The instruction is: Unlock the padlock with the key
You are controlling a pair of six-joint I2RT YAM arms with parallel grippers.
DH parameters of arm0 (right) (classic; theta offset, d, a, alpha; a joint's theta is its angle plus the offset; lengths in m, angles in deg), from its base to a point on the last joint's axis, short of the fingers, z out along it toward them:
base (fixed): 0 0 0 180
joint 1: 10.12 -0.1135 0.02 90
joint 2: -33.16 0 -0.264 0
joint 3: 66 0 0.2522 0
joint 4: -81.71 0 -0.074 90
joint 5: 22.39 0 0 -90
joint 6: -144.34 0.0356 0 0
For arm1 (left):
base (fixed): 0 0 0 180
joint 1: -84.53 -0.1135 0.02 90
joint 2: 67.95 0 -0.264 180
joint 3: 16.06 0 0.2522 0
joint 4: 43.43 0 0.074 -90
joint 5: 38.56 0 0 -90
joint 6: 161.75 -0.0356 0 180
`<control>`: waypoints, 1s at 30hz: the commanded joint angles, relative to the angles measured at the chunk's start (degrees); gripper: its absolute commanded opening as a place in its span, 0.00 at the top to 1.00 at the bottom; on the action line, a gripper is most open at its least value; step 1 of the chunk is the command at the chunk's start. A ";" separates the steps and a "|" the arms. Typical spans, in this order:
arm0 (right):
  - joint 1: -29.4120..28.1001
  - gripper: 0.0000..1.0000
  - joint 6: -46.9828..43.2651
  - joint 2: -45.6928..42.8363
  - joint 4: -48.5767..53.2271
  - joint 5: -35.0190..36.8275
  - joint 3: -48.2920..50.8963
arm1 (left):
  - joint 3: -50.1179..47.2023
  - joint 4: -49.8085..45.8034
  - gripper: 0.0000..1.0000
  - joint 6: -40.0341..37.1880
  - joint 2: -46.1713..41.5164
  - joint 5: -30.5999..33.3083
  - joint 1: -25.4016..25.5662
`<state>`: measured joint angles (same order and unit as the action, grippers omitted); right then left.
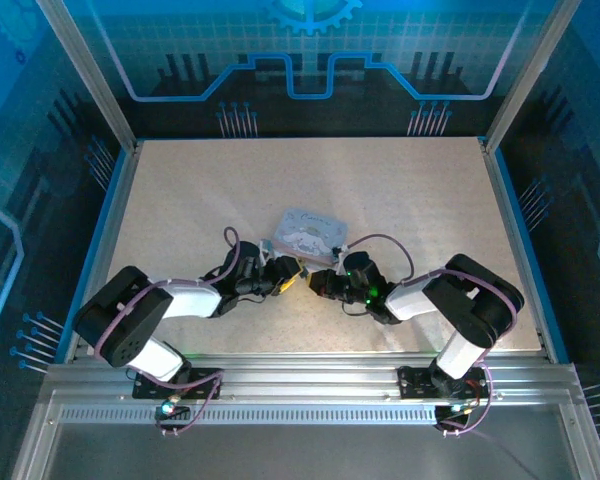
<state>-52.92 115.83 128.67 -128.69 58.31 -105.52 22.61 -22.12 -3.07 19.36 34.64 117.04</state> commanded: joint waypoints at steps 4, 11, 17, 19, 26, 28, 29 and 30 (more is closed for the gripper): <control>-0.95 1.00 4.42 0.83 1.14 -2.48 -1.83 | -0.45 3.39 0.52 1.16 2.24 -0.08 -0.30; -0.95 1.00 5.82 0.37 2.02 -2.74 -1.92 | -0.34 6.91 0.60 2.02 5.09 0.17 -0.32; -0.95 1.00 7.51 0.63 0.96 -2.91 -1.75 | -0.53 7.86 0.64 2.23 5.95 0.55 -0.31; -0.99 1.00 8.22 0.82 0.44 -2.95 -1.75 | -0.57 8.05 0.65 2.17 6.15 0.71 -0.27; -0.99 1.00 11.64 1.94 -3.21 -3.48 -1.40 | -1.06 10.29 0.68 3.08 7.32 0.71 -0.26; -0.98 1.00 12.61 2.18 -4.18 -3.67 -1.40 | -1.22 11.23 0.69 3.38 7.82 0.56 -0.30; -1.00 1.00 13.01 2.36 -4.58 -3.84 -1.40 | -1.26 11.69 0.70 3.56 8.09 0.49 -0.27; -0.97 1.00 13.34 2.43 -4.89 -3.97 -1.40 | -1.29 12.11 0.72 3.69 8.23 0.53 -0.26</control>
<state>-52.92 126.83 130.13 -130.57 55.99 -106.55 22.19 -12.62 -0.49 26.42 34.68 117.04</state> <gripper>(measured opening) 0.051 0.287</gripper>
